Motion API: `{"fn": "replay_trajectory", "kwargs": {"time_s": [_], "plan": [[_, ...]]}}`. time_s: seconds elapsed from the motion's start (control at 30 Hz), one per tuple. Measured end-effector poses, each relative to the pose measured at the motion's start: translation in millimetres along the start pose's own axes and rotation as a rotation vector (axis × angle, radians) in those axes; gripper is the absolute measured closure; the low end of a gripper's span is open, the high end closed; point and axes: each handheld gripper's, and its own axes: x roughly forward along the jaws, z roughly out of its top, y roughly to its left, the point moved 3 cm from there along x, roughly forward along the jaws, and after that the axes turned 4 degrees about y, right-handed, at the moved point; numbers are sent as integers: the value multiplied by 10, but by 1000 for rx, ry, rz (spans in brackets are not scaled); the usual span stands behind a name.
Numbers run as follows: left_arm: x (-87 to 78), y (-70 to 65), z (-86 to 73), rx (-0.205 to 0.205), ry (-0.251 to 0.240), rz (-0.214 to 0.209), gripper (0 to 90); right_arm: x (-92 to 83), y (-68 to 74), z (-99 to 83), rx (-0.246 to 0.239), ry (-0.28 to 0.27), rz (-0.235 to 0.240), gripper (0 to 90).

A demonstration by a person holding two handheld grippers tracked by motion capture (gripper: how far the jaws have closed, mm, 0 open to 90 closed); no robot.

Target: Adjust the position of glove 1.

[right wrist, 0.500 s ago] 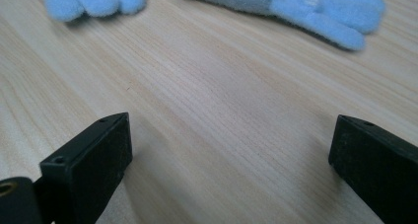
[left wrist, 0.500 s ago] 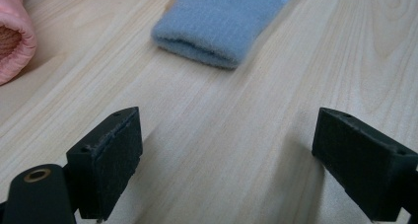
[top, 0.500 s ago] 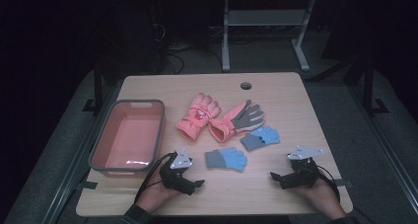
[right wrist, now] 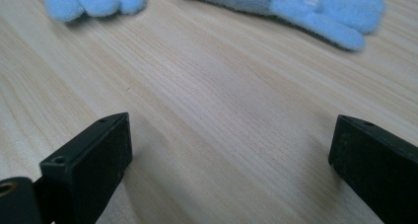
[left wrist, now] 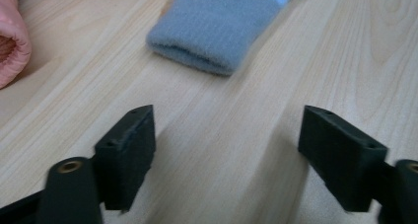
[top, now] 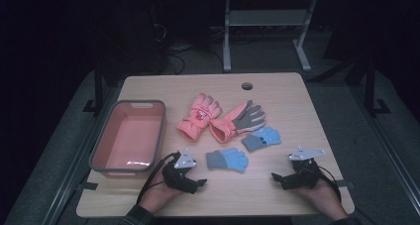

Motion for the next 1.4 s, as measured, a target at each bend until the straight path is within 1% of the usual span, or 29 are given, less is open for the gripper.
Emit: {"fn": "replay_trajectory", "kwargs": {"time_s": [0.03,0.07,0.13,0.2,0.23,0.33,0.4,0.43,0.47,0.6,0.67,0.77,0.87,0.9,0.93,0.97,1.03,1.07,1.13,1.17,1.23,1.27,1.4], "plan": [[-5,6,8,-4,2,-3,252,0,0,0,0,0,0,22],[-17,15,18,-6,4,-7,298,0,0,0,0,0,-1,22],[-43,24,52,-6,-7,-12,381,-6,9,-4,11,5,-2,22],[-62,29,84,0,-9,-15,482,-9,13,-7,16,6,-5,22],[-67,26,111,-4,-12,-17,531,-9,13,-7,17,7,-5,22],[-55,36,194,-24,-7,-14,704,-10,21,-9,25,4,-7,22],[-54,33,240,-43,-13,-23,819,-10,20,-9,24,4,-7,22],[-54,36,263,-37,-11,-24,865,-10,20,-9,25,4,-7,22],[-56,41,278,-40,-5,-33,893,-10,20,-9,25,4,-7,22],[-45,64,332,-42,5,-55,894,-10,19,-9,23,2,-10,22],[-33,78,365,-44,2,-57,895,-10,19,-9,23,2,-10,22],[-9,116,442,-31,5,-62,895,-10,19,-9,23,2,-10,22],[30,145,513,-28,6,-65,895,-10,21,-9,26,3,-8,22],[42,162,537,-18,12,-58,895,-8,21,-7,27,3,-9,22],[55,168,556,-21,7,-55,895,-8,21,-7,27,4,-10,22],[65,187,579,-11,11,-49,895,-8,21,-7,27,3,-10,22],[98,217,622,-15,3,-43,895,-8,21,-7,27,3,-10,22],[119,245,642,-10,8,-38,895,-8,21,-7,27,4,-10,22],[161,275,670,-23,1,-36,895,-8,21,-7,27,4,-10,22],[170,295,676,-14,10,-32,895,-8,21,-7,27,4,-10,22],[208,327,690,-23,7,-33,895,-8,21,-7,27,4,-10,22],[232,344,697,-20,18,-28,895,-8,22,-7,27,4,-9,22],[292,375,721,-19,29,-14,895,-8,21,-7,27,3,-10,22]]}}
